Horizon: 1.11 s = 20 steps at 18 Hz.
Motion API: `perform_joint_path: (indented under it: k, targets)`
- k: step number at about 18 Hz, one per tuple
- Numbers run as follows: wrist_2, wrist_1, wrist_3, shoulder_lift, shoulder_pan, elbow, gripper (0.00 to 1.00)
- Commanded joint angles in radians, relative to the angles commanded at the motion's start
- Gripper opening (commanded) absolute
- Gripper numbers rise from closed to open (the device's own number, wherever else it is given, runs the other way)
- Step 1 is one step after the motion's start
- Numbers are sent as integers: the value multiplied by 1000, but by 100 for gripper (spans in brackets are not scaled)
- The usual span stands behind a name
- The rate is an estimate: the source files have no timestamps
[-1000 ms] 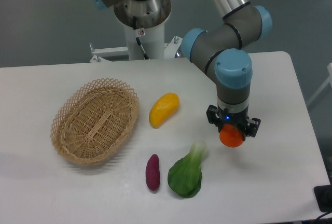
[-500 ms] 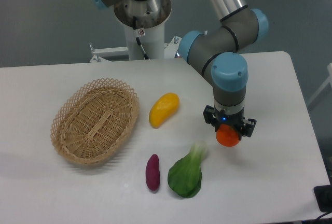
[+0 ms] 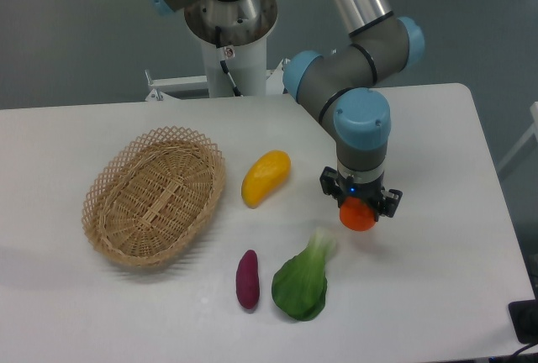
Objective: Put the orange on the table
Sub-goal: 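Move the held orange toward the mango and lower it onto the table, then open the gripper to release the orange and lift away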
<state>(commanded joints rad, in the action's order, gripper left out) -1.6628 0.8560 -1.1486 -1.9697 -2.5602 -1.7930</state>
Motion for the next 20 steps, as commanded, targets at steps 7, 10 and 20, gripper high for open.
perform_joint_path:
  k: [7,10,20]
  targets:
    - [0,2,-103,48,-2,-111,66]
    - [0,0,-103,49,-2,-115,94]
    - [2,-2,-80,54,-5,-48,100]
